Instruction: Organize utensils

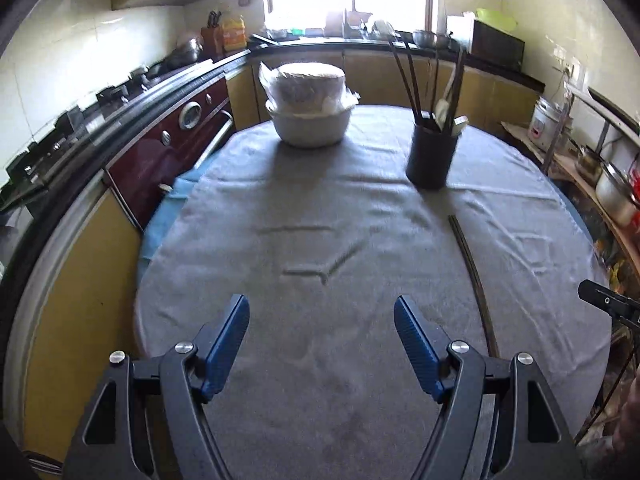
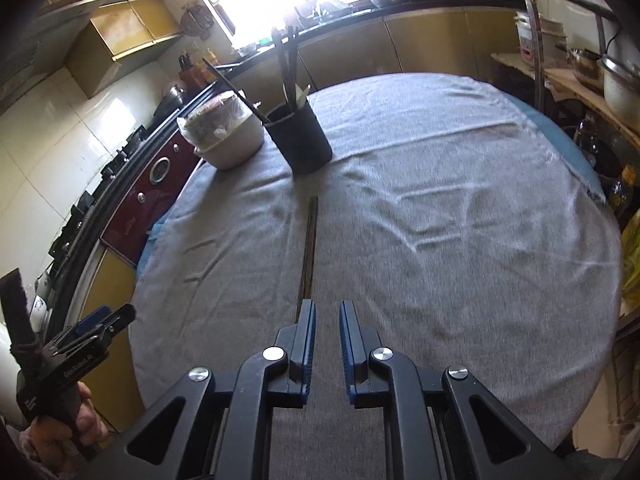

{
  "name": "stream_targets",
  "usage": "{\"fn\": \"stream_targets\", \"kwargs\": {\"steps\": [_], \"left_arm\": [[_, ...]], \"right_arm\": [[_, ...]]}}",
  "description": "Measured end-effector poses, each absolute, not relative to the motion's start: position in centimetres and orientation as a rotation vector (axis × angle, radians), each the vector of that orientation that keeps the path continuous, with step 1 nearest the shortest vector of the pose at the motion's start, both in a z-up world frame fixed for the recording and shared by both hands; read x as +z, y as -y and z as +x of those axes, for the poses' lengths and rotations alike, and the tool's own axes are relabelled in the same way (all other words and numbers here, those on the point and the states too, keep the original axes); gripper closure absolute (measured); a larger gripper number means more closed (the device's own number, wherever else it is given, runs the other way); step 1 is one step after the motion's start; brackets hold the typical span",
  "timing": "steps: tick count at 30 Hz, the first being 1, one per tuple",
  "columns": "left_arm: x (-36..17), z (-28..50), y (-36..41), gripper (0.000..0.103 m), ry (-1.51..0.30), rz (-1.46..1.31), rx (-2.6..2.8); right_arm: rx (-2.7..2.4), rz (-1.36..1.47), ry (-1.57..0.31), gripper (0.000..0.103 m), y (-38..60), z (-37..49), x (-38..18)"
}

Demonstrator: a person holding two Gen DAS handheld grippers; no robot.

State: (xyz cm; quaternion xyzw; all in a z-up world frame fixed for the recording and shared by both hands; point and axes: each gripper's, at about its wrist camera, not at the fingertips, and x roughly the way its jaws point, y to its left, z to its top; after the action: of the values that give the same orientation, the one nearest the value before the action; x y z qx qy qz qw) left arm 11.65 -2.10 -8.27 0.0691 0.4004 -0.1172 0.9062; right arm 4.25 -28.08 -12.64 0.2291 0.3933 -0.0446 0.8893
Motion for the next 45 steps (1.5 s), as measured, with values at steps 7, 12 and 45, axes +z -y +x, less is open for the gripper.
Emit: {"fn": "stream_targets", "kwargs": {"steps": [7, 12, 45], "left_arm": [[-4.4, 10.8, 1.4, 0.019, -0.695, 0.183, -0.115], [-2.2, 9.5, 1.0, 0.017, -0.653, 0.129, -0.095], [3.2, 5.3, 2.2, 0.017, -0.581, 0.147, -0.151]], "right_arm": [[-0.136, 0.344, -0.687, 0.08, 25.7, 4.1, -8.5], [-0.158, 0.254, -0.599, 0.072, 23.5, 3.0, -4.9], [-0.171, 0.187, -0.552, 0.047, 21.0, 1.5, -1.2]]}}
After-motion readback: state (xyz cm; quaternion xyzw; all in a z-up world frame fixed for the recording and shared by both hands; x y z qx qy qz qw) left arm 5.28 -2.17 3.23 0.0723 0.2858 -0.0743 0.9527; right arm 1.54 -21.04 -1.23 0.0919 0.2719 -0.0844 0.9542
